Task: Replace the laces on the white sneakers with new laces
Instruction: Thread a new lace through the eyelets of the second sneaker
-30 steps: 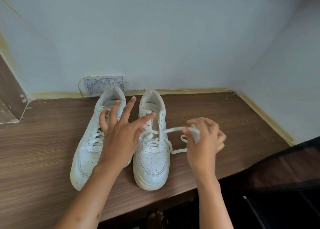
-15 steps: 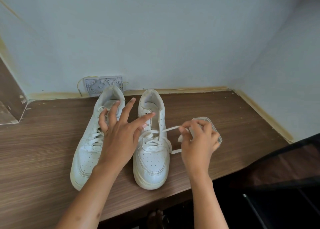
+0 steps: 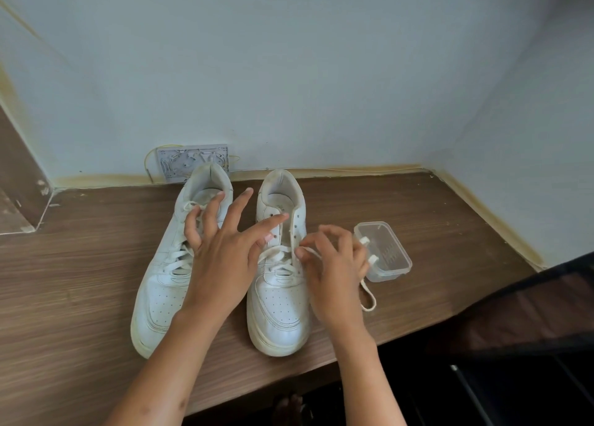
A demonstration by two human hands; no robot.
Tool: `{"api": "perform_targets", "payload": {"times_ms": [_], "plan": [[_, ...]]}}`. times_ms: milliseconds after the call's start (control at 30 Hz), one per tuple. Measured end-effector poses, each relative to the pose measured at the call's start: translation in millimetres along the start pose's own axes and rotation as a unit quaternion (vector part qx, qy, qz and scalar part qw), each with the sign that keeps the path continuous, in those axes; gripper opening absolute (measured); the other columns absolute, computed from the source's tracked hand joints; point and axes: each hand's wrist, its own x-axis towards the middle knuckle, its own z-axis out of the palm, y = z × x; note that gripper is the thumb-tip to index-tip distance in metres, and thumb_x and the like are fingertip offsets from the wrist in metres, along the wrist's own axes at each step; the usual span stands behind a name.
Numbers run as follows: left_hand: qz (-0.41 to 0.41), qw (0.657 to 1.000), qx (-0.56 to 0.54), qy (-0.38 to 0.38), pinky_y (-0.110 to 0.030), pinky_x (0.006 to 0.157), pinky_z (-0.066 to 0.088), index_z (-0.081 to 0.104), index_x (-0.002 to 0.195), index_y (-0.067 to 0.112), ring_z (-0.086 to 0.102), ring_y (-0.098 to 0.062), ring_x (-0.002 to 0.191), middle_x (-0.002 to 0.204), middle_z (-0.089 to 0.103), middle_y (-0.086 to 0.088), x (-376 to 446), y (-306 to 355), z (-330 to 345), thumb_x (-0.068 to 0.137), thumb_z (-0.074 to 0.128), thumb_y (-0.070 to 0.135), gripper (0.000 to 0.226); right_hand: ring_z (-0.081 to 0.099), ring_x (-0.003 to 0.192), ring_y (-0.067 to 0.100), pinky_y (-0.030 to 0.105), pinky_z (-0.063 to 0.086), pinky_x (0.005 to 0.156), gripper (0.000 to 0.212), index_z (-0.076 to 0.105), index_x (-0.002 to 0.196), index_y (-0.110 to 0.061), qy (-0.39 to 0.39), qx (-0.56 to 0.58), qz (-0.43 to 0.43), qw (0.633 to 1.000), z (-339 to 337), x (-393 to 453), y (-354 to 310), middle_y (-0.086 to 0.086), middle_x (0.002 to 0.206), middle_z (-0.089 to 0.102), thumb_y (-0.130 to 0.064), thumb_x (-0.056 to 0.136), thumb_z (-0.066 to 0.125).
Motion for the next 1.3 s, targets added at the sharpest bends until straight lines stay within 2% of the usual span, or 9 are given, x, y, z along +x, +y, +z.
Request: {"api": "perform_targets", "payload": {"times_ms": [167,367,467,600,733,833,933,1100,1300], "plan": [[0.000,1.000,0.001,-0.003,-0.053,0.113,0.009,0.058,0.126,0.054,0.024,-0.034,0.143,0.151,0.043,-0.001,-1,-1,-1,0.087,0.071,0.022,0.051,0.027,0.119,0.016,0.037,0.019,0.099,0.005,0.065,0.094,-0.034,0.034,-0.013,0.005,0.999,1,1,3,-0.009,0.126,0.046,-0.030,0.094,0.062],[0.002,1.000,-0.002,0.000,-0.054,0.113,0.011,0.060,0.124,0.052,0.024,-0.033,0.142,0.151,0.043,-0.001,0,-1,0,0.088,0.071,0.022,0.049,0.039,0.114,0.027,0.045,0.030,0.095,0.006,0.066,0.095,-0.027,0.178,-0.029,0.162,0.970,-25,9,23,-0.001,0.120,0.054,-0.022,0.092,0.066],[0.003,1.000,-0.004,0.001,-0.053,0.113,0.010,0.060,0.125,0.052,0.024,-0.032,0.143,0.151,0.043,-0.001,0,-1,0,0.088,0.070,0.021,0.049,0.038,0.114,0.030,0.047,0.031,0.095,0.004,0.064,0.097,-0.023,0.213,-0.030,0.184,0.959,-30,9,30,0.003,0.121,0.053,-0.024,0.093,0.064],[0.002,1.000,-0.005,-0.002,-0.053,0.113,0.009,0.059,0.125,0.052,0.023,-0.032,0.142,0.151,0.043,-0.001,0,-1,-1,0.089,0.068,0.022,0.048,0.030,0.124,0.026,0.039,0.021,0.098,0.026,0.060,0.116,-0.031,0.124,0.001,0.109,0.986,-25,9,22,0.000,0.136,0.041,-0.041,0.092,0.062],[0.000,1.000,-0.008,-0.002,-0.052,0.114,0.009,0.059,0.125,0.053,0.022,-0.032,0.142,0.151,0.043,0.000,0,-2,0,0.090,0.068,0.023,0.048,0.021,0.119,0.011,0.039,0.020,0.102,0.019,0.066,0.103,-0.039,0.002,0.021,0.007,1.000,-10,7,9,-0.009,0.134,0.040,-0.051,0.088,0.062],[0.002,1.000,-0.007,-0.002,-0.052,0.114,0.009,0.058,0.125,0.053,0.023,-0.033,0.143,0.151,0.043,0.000,0,-2,0,0.090,0.069,0.023,0.048,0.024,0.117,0.012,0.047,0.034,0.102,0.007,0.063,0.098,-0.036,-0.011,0.028,-0.025,0.999,3,2,6,-0.009,0.128,0.044,-0.040,0.094,0.059],[0.003,1.000,-0.005,-0.003,-0.052,0.115,0.008,0.058,0.125,0.054,0.023,-0.032,0.143,0.151,0.042,0.000,-1,-3,0,0.090,0.069,0.023,0.048,0.026,0.117,0.014,0.038,0.024,0.100,0.004,0.064,0.097,-0.033,0.002,0.013,-0.022,1.000,2,2,8,-0.009,0.127,0.046,-0.034,0.095,0.061],[0.004,1.000,-0.004,0.001,-0.051,0.114,0.008,0.060,0.124,0.052,0.025,-0.033,0.142,0.150,0.044,0.000,0,-2,0,0.089,0.070,0.024,0.046,0.040,0.111,0.024,0.037,0.025,0.091,0.020,0.063,0.090,-0.031,0.113,-0.041,0.078,0.990,-14,6,13,-0.007,0.116,0.052,-0.011,0.089,0.066],[0.002,1.000,0.005,-0.004,-0.052,0.113,0.010,0.060,0.124,0.053,0.026,-0.033,0.141,0.150,0.045,0.001,0,-2,0,0.089,0.070,0.023,0.047,0.042,0.111,0.030,0.047,0.033,0.093,0.008,0.063,0.094,-0.024,0.220,-0.026,0.188,0.957,-37,10,33,0.002,0.116,0.053,-0.016,0.093,0.064]]}}
